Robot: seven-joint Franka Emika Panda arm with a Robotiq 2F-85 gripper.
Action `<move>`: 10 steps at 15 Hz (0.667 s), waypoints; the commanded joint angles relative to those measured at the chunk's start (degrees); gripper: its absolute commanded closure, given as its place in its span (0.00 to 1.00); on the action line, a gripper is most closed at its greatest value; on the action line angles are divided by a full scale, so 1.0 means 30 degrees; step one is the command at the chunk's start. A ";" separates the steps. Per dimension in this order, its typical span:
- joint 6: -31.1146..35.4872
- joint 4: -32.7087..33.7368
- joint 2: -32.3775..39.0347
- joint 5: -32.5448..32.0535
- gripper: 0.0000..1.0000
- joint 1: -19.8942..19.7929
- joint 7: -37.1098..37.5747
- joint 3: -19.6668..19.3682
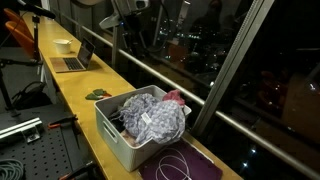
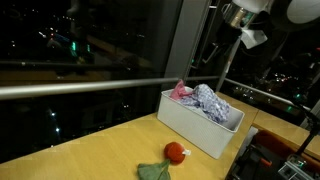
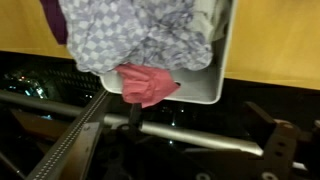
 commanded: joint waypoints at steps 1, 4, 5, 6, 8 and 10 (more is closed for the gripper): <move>0.0526 -0.0592 0.0959 -0.0164 0.00 0.1668 0.2697 0.1457; 0.0975 -0.0401 0.3000 -0.0767 0.00 0.3374 0.5341 0.2420; 0.1199 -0.0177 0.3807 -0.0947 0.00 0.3963 0.6093 0.2547; 0.1497 0.0031 0.4692 -0.1227 0.00 0.4534 0.6811 0.2520; 0.2060 0.0483 0.6267 -0.1603 0.00 0.5598 0.7805 0.2152; 0.2369 0.0948 0.7569 -0.1773 0.00 0.6352 0.8185 0.1622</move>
